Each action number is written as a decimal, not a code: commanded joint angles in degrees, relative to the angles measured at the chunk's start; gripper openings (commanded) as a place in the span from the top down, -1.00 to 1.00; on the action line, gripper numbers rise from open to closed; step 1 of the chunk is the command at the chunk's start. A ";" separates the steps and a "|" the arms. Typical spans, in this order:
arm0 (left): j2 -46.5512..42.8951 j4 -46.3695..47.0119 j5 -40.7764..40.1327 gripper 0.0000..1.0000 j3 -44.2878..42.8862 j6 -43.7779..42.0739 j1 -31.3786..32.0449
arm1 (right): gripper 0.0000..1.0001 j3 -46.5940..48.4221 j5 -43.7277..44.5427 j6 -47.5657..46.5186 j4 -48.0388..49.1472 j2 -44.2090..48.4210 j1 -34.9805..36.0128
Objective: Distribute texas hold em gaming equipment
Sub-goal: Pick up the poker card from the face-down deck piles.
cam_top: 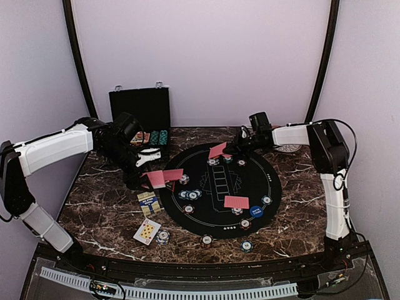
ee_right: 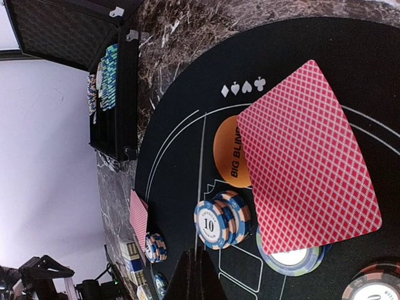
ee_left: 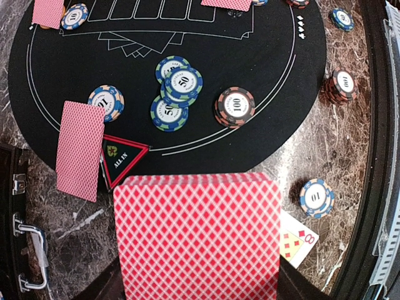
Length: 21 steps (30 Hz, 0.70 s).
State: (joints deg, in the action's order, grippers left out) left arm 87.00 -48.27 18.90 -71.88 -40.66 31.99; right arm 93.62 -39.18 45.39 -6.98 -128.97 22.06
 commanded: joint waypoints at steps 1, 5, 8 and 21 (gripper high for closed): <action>-0.17 0.10 1.89 1.00 -2.05 0.21 -0.26 | 1.00 2.14 1.25 -1.50 -1.22 -1.65 -0.20; -0.05 -0.43 1.82 1.00 -2.57 -0.10 -0.45 | 1.00 2.97 1.56 -1.30 -1.51 -2.30 -0.22; -0.22 -0.20 1.98 1.00 -2.61 -0.05 -0.69 | 0.94 3.73 1.65 -1.38 -2.31 -2.76 -0.26; 1.16 -0.66 2.64 1.00 -4.35 -0.96 -1.07 | 0.32 2.91 6.89 -6.40 -8.93 1.88 -0.22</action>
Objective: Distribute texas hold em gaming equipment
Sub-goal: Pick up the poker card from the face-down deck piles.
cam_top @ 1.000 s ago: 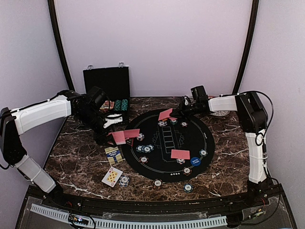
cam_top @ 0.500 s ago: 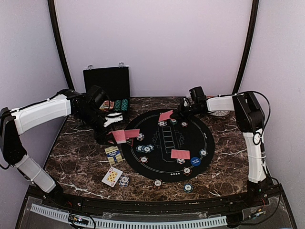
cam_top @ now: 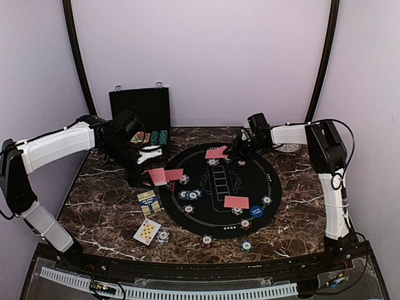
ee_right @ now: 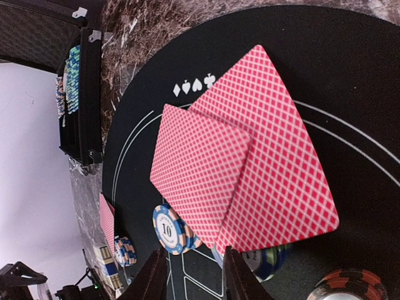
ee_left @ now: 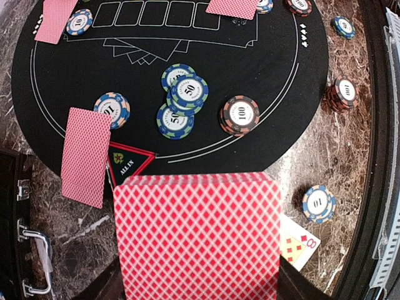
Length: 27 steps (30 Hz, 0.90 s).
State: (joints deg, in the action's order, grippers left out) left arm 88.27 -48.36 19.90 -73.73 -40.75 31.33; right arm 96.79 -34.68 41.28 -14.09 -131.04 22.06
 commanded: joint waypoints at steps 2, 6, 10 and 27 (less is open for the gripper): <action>0.43 -0.95 1.85 1.00 -3.06 -0.90 -0.46 | 0.24 -1.13 2.57 -2.54 -2.17 5.01 -0.20; 0.24 -1.87 2.28 1.00 -3.20 -0.50 -0.41 | 0.14 -3.69 3.79 -2.94 -2.19 8.78 -0.26; -1.20 -1.09 1.92 1.00 -1.99 -0.13 -0.39 | -0.06 -6.08 4.43 -2.80 -1.45 13.88 0.33; -1.05 -0.12 1.72 1.00 -2.63 0.53 -0.40 | -0.53 -21.01 -6.22 8.72 17.07 23.22 20.62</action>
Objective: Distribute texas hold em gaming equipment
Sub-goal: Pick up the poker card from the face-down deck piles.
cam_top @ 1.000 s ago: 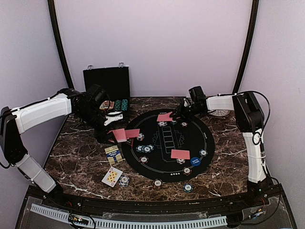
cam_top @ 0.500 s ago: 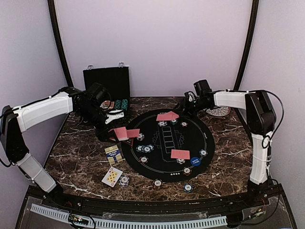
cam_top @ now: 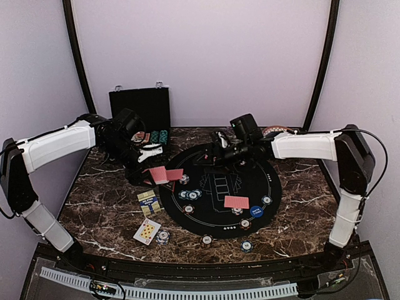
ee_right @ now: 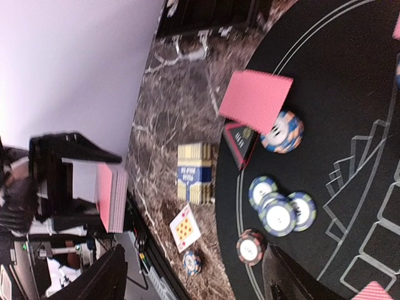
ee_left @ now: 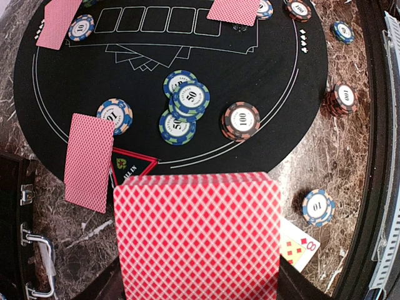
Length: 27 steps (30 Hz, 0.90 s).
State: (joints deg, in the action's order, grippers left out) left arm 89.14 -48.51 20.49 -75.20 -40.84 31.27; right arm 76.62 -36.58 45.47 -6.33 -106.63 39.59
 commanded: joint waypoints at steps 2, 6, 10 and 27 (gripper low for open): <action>-1.66 -0.25 1.28 1.00 -1.58 0.78 -0.36 | -0.54 0.00 -5.23 5.49 11.16 -2.36 4.71; -1.37 -0.51 1.23 1.00 -2.18 0.69 -0.33 | -0.54 1.79 -7.18 7.49 14.90 -4.62 7.21; -1.11 -0.63 1.51 1.00 -2.84 0.66 -0.33 | -0.54 4.58 -8.28 8.00 15.01 -7.23 8.74; 0.21 -1.01 2.81 1.00 -4.61 0.80 -0.31 | -0.54 15.05 -12.60 9.58 15.42 -16.13 11.72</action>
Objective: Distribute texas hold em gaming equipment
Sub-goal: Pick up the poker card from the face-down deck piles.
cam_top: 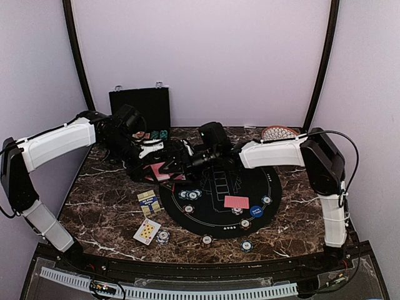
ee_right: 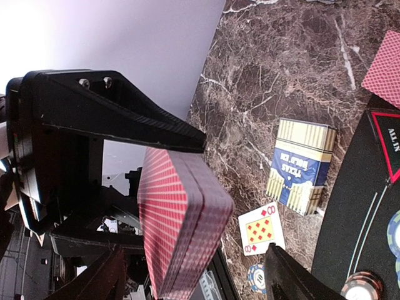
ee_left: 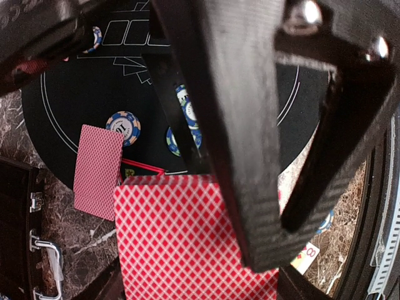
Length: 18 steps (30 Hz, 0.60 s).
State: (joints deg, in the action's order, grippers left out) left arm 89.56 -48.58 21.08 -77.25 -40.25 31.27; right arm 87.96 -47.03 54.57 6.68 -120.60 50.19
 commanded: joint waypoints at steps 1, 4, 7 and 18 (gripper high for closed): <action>-0.09 -1.01 2.26 1.00 -2.73 0.19 -0.28 | -0.54 4.38 -2.38 0.58 2.34 -2.74 1.25; 0.15 -1.27 2.44 1.00 -3.17 0.15 -0.24 | -0.54 6.91 -2.84 0.47 1.59 -4.30 1.75; 0.24 -1.58 2.41 1.00 -3.47 0.18 -0.28 | -0.54 8.48 -3.07 0.45 1.07 -5.57 1.89; -0.43 -2.55 2.49 1.00 -4.14 0.10 -0.24 | -0.36 7.99 -0.52 -1.12 -3.42 -6.57 0.75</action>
State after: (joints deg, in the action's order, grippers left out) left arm 90.17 -49.87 21.96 -78.85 -40.23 31.27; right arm 95.98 -49.01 54.76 4.99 -127.00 51.55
